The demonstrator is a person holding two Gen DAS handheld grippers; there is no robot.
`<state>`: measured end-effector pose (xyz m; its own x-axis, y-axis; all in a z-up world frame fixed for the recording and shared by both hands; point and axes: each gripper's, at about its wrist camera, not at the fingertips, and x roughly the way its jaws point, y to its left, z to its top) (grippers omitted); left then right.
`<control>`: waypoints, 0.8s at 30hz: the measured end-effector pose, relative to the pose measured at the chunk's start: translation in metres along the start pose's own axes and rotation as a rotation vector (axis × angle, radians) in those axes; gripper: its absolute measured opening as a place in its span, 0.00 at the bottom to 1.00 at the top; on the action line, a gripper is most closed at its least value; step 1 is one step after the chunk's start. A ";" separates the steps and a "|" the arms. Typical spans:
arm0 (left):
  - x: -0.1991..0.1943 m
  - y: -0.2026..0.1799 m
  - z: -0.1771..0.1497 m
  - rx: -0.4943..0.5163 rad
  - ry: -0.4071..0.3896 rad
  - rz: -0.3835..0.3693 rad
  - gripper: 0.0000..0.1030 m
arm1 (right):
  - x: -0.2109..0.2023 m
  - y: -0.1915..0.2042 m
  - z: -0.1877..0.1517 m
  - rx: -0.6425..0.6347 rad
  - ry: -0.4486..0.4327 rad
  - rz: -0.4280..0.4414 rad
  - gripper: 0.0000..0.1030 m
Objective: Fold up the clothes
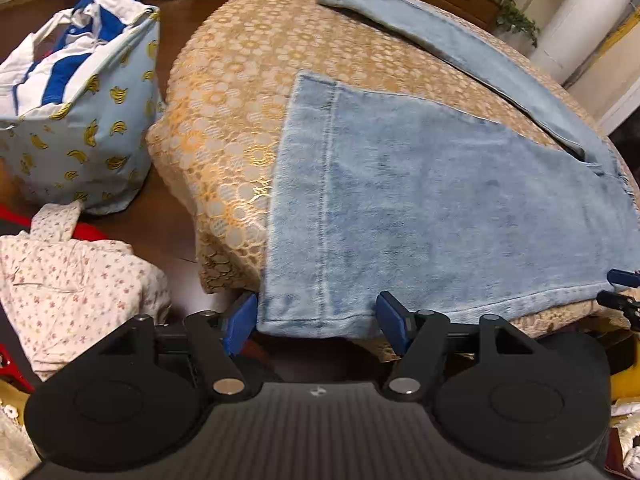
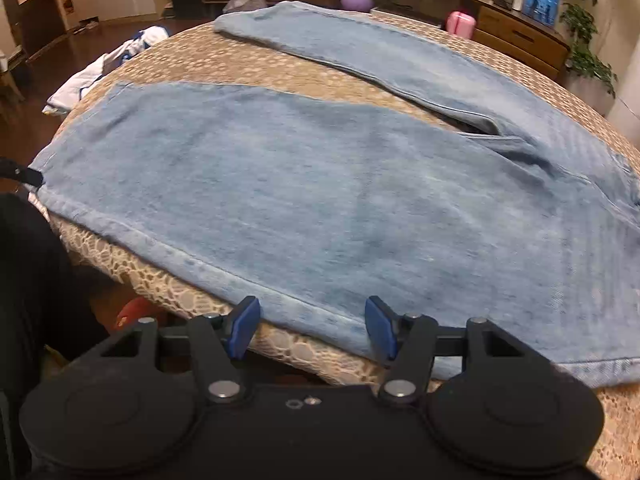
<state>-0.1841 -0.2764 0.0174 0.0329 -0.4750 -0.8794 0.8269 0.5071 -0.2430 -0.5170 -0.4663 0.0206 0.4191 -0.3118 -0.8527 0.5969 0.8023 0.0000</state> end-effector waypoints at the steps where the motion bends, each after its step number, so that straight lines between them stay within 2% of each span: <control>1: 0.000 0.003 -0.001 -0.014 0.003 -0.004 0.67 | 0.001 0.002 0.000 -0.009 0.000 0.001 1.00; 4: 0.001 0.013 -0.003 -0.057 0.013 -0.017 0.70 | 0.003 0.008 0.003 -0.036 0.003 0.006 1.00; 11: 0.008 0.008 0.002 -0.091 0.026 -0.051 0.68 | 0.007 0.007 0.009 -0.012 0.007 0.024 1.00; 12: 0.009 0.006 0.002 -0.091 0.024 -0.053 0.62 | 0.007 0.007 0.008 -0.012 0.006 0.024 1.00; 16: 0.002 0.002 0.003 -0.079 -0.005 -0.056 0.51 | 0.004 0.007 0.007 -0.012 0.001 0.025 1.00; 18: -0.004 0.001 0.006 -0.085 -0.018 -0.057 0.35 | 0.003 0.007 0.007 -0.018 0.000 0.023 1.00; 21: -0.011 0.001 0.011 -0.108 -0.038 -0.063 0.18 | 0.002 0.008 0.008 -0.031 -0.006 0.022 1.00; 24: -0.018 0.000 0.017 -0.135 -0.067 -0.071 0.11 | -0.002 0.011 0.008 -0.047 -0.022 0.030 1.00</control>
<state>-0.1753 -0.2796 0.0399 0.0181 -0.5575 -0.8300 0.7455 0.5607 -0.3603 -0.5059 -0.4611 0.0260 0.4517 -0.2981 -0.8409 0.5511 0.8344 0.0002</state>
